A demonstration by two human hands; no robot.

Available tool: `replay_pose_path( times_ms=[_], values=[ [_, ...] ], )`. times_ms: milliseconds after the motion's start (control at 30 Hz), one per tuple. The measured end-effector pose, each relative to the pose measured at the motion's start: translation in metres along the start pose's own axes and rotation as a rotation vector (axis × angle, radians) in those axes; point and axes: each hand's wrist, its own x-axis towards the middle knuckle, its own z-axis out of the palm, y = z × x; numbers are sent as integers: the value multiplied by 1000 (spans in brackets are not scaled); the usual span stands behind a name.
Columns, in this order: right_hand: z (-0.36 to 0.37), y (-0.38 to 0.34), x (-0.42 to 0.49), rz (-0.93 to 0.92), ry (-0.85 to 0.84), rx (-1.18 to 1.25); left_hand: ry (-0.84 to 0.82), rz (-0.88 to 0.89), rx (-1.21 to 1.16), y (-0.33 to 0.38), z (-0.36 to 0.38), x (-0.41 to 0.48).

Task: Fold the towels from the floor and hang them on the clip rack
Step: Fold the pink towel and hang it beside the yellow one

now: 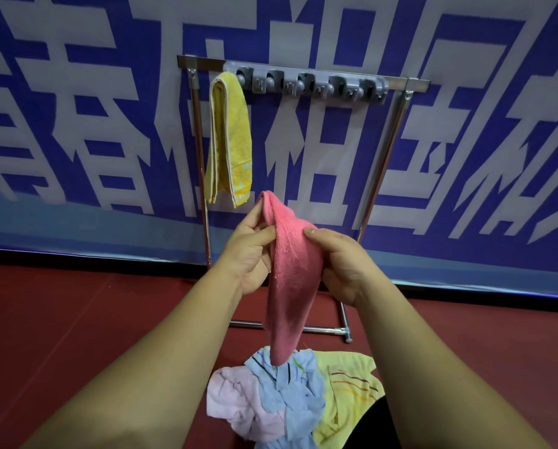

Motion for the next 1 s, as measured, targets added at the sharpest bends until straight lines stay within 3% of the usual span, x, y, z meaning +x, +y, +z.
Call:
replay_pose_path(
  times_ms=[100,267,467,767,833,1000],
  values=[
    [5,1,3,-51,50,65,83,-110,70,0,0,-5],
    [12,9,8,-107,153,-63,191,-319,141,-7,-6,-10],
    [13,7,10,-131,243,-133,51,-437,248,-13,-15,-19],
    [0,-18,21,-127,312,-213,-79,-393,405,-10,-25,-18],
    [2,-23,25,-137,313,-309,-78,-370,430,-8,-19,-17],
    [8,-24,27,-149,288,-890,31,-308,281,-13,-4,-10]
  ],
)
